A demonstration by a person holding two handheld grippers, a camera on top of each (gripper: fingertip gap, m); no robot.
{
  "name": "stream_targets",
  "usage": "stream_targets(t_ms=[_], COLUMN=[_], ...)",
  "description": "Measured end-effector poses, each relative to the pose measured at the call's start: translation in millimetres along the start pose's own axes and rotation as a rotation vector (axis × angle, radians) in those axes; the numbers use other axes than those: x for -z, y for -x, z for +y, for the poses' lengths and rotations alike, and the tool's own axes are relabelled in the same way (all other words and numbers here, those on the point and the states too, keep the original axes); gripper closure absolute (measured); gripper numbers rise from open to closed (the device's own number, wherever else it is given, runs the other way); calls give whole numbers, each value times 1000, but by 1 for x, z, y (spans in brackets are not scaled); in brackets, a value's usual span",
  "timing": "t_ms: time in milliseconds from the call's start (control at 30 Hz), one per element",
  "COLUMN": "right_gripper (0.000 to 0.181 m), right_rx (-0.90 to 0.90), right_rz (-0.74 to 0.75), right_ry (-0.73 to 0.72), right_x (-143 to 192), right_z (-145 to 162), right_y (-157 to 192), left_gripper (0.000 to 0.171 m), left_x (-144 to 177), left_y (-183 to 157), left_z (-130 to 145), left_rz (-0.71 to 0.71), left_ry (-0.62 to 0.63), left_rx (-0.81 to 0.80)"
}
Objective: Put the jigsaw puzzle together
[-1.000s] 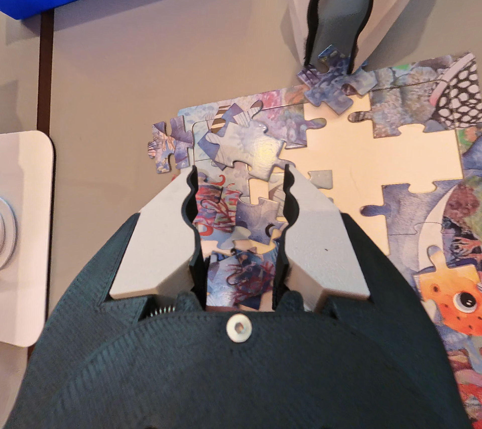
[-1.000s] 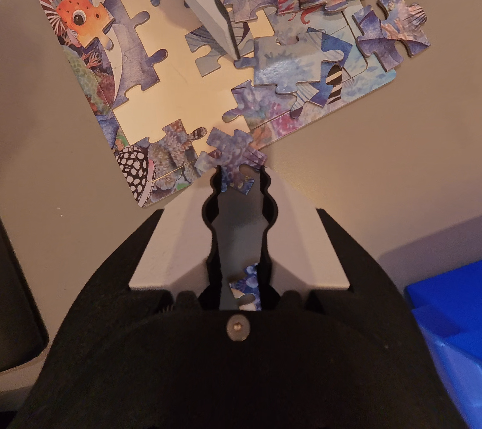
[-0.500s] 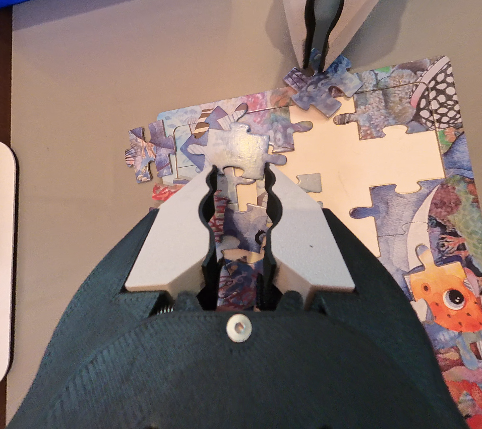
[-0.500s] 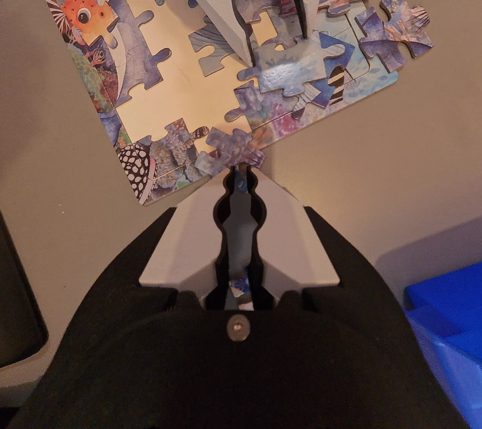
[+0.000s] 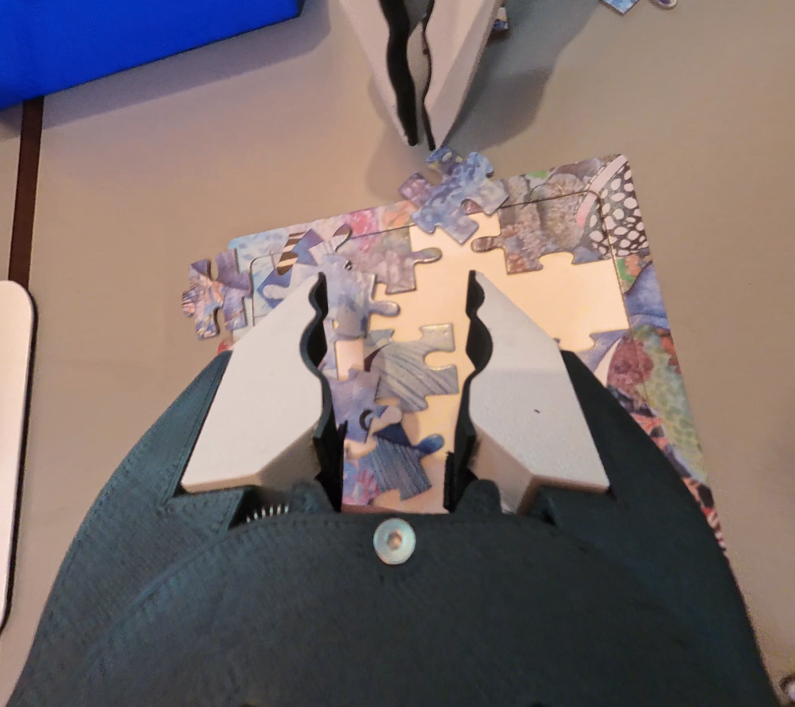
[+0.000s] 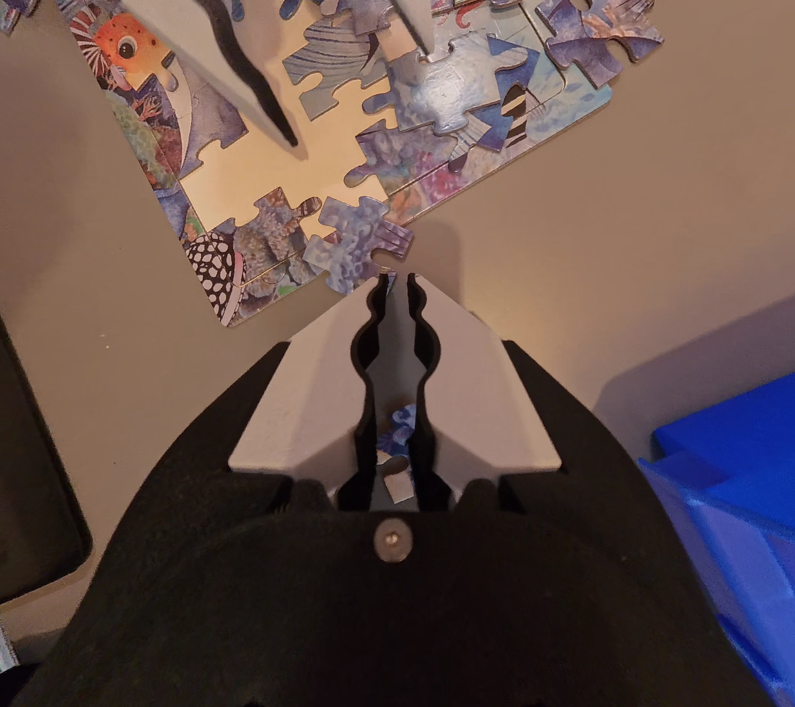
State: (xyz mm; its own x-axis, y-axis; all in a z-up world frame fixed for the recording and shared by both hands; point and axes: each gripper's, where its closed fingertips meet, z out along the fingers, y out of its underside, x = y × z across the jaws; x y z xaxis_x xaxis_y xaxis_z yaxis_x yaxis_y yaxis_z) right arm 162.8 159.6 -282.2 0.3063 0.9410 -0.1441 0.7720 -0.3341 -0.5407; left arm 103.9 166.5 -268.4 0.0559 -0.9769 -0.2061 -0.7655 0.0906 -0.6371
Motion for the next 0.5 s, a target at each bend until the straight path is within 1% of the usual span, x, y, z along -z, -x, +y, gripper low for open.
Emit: stream_targets(t_ms=[100,200,400,500], right_gripper=[173,173,173,173], right_rx=[-8,-23,-95,-115], right_rz=[21,57,130,142], right_ry=[-15,-63,-183,-197], right_x=[3,14,42,48], right_z=[-3,-9,-18,-16], right_y=[-4,-11,-31,-36], left_gripper=[104,105,106,110], left_x=[-11,-21,-21,-22], left_y=[-5,-9,-6,-6], left_z=[-3,-10,-11,-10], left_rz=[-9,2,-3,6], left_ry=[-1,-1,10,15], left_rx=[-10,-8,-14,-18])
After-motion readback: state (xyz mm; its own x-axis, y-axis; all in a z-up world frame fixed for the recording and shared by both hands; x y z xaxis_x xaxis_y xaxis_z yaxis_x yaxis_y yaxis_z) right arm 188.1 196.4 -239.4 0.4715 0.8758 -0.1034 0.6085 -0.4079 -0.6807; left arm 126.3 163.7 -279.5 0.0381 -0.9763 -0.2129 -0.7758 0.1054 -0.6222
